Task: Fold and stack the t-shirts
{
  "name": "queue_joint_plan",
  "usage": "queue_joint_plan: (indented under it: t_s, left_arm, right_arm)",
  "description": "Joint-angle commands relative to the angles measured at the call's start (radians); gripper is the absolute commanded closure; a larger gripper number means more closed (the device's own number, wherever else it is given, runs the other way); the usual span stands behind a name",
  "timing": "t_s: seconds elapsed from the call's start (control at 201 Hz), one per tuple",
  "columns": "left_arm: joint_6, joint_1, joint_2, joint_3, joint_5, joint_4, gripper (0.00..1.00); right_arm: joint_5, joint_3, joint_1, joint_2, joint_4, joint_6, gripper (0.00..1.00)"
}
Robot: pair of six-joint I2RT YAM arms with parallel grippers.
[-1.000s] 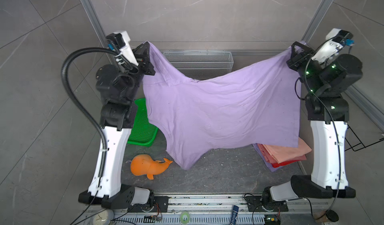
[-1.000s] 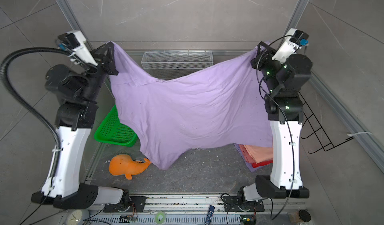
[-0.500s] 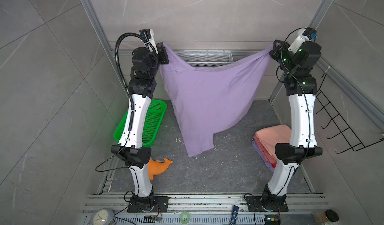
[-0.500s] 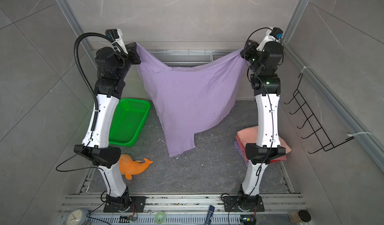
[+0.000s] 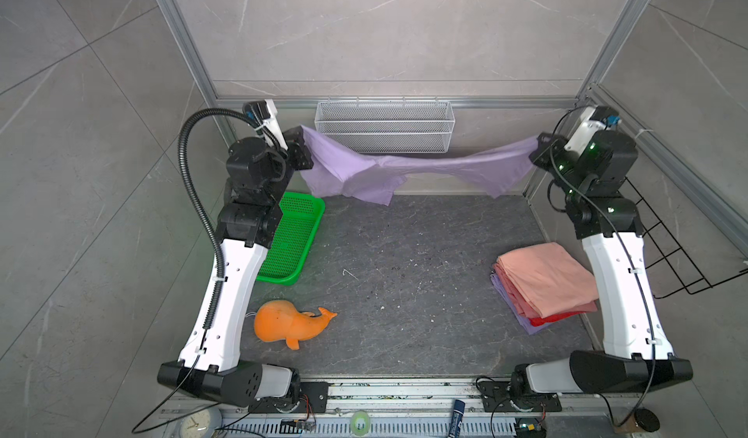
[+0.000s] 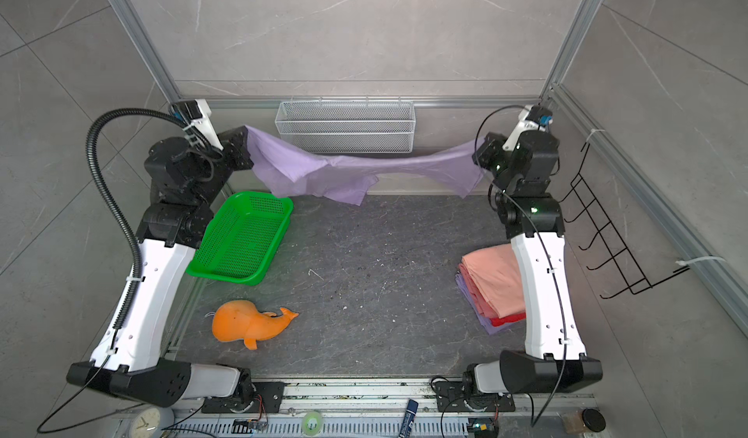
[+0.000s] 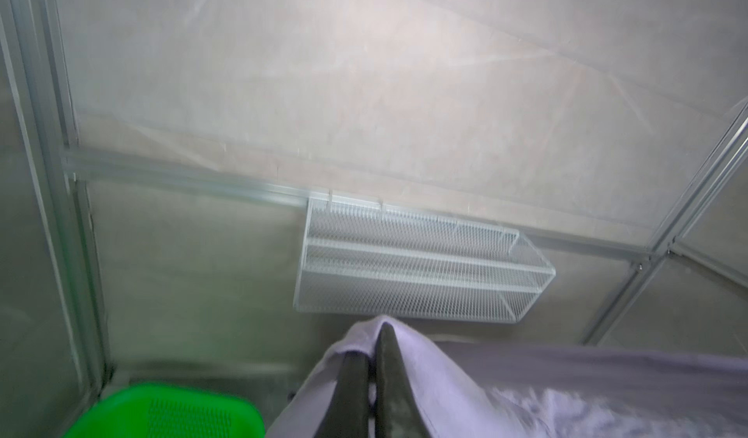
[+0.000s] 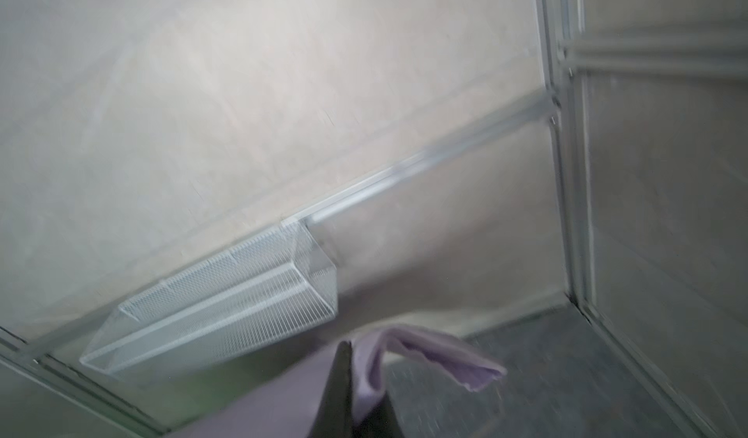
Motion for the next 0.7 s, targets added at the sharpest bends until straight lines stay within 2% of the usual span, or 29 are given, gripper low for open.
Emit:
queue_joint_plan:
  t_s: [0.0,0.134,0.309,0.508,0.692]
  left_arm:
    - [-0.184,0.005,-0.040,-0.230,0.049,-0.175,1.00]
    - [-0.348,0.000,-0.186,-0.534,0.073,-0.296,1.00]
    - [-0.472,-0.005,-0.293,-0.766,0.096,-0.396,1.00]
    - [-0.519,-0.008,-0.200,-0.864,0.168,-0.365,1.00]
    - [-0.514,-0.009,-0.178,-0.849,0.183,-0.374,1.00]
  right_arm:
    - [-0.012,-0.290,0.001,-0.050,0.005,-0.007,1.00]
    - [-0.044,-0.556,0.004,-0.087,-0.015,0.039,1.00]
    - [-0.044,-0.758,0.006,-0.067,-0.047,0.066,1.00]
    - [-0.004,-0.855,0.006,0.008,-0.043,0.088,1.00]
    - [0.025,-0.881,0.006,0.004,-0.071,0.121,1.00]
